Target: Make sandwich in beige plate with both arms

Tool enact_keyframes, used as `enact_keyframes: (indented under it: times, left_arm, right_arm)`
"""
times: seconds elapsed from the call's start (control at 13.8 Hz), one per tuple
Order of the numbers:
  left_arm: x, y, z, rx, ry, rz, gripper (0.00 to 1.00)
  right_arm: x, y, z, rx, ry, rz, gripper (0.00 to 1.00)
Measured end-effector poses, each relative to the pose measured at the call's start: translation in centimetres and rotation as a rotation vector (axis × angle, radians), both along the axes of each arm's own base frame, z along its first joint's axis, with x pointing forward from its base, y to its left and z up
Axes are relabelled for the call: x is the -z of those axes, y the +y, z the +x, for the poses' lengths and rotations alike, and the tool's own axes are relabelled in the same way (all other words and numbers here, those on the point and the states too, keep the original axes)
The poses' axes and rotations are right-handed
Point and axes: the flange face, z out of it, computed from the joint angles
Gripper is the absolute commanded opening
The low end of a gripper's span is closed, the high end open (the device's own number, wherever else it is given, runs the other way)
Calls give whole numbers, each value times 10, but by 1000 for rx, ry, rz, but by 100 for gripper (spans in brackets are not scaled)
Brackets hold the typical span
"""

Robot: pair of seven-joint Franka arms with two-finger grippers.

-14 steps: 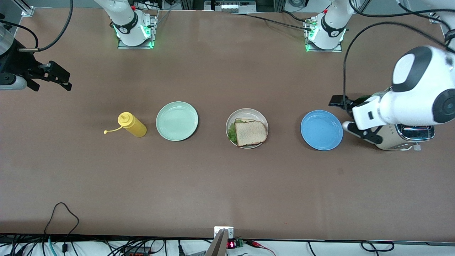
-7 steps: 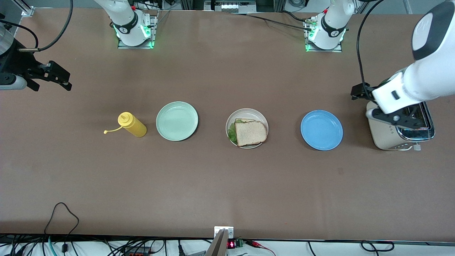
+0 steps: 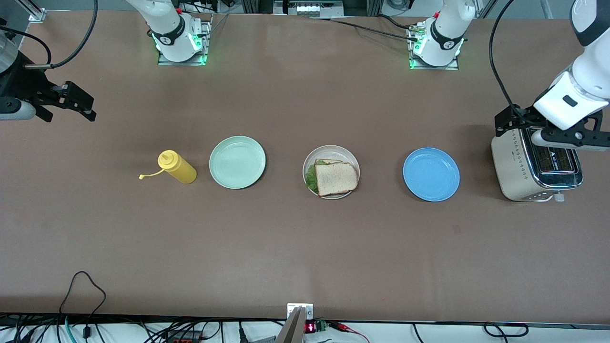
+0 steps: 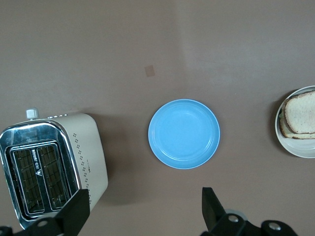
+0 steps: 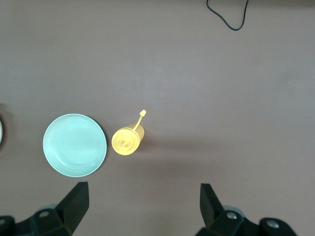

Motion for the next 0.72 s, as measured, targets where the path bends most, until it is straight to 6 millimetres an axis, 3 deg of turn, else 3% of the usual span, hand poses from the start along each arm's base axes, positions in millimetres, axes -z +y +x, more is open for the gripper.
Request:
enact_keyframes:
  times: [0.36,0.72]
  left_arm:
    - [-4,-7,-16,2,47,5,100]
    - [-3,-9,-18,-5,70,-30,100]
  right_arm:
    - [0,0,0,0,0,0,100]
    - [1,0,1,0,1,0,100]
